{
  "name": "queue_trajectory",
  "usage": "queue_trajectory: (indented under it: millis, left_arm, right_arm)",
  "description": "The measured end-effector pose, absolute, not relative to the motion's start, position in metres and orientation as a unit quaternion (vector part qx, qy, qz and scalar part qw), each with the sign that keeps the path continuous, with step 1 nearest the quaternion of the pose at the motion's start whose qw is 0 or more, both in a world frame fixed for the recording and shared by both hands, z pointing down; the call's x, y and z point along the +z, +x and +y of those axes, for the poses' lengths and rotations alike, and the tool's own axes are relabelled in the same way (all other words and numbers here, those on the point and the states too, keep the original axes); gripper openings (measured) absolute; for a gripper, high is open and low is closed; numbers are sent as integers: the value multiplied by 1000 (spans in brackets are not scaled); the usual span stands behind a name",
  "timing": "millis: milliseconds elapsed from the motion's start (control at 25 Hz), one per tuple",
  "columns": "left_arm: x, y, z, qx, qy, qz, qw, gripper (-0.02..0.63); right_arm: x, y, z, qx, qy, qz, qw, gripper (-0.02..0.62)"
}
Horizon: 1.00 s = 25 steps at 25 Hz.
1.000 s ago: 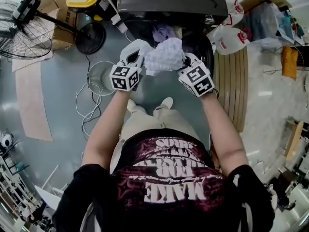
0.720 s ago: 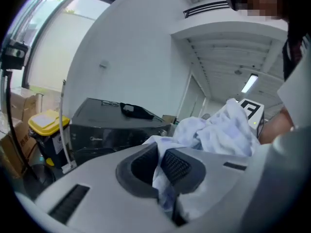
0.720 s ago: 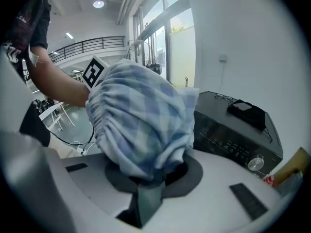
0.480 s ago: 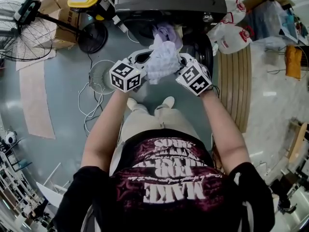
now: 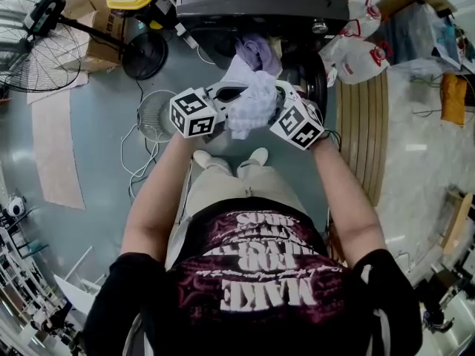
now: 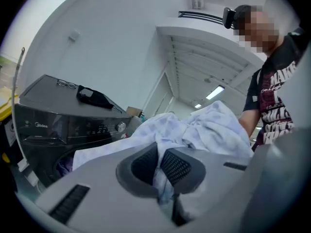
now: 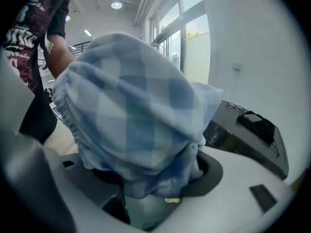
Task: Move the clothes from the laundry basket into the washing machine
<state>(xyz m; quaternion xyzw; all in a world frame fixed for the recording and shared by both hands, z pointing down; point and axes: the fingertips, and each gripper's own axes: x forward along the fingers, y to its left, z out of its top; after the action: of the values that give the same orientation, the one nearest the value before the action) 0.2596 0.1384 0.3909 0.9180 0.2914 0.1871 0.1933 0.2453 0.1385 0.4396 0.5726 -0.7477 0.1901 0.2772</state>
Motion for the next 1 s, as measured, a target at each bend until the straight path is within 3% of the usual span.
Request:
queue_trajectory:
  millis: [120, 320, 680, 1000]
  left_arm:
    - [382, 256, 147, 175, 904, 330, 207, 9]
    - [368, 243, 154, 154, 881, 383, 233, 9]
    - [391, 245, 141, 158, 889, 357, 240, 9]
    - [439, 264, 111, 199, 936, 265, 121, 12]
  right_arm:
    - [428, 233, 133, 153, 557, -772, 266, 338]
    - [413, 209, 133, 135, 525, -814, 208, 325]
    - [440, 215, 128, 208, 571, -775, 174, 172]
    - [486, 242, 122, 261, 626, -708, 197, 141]
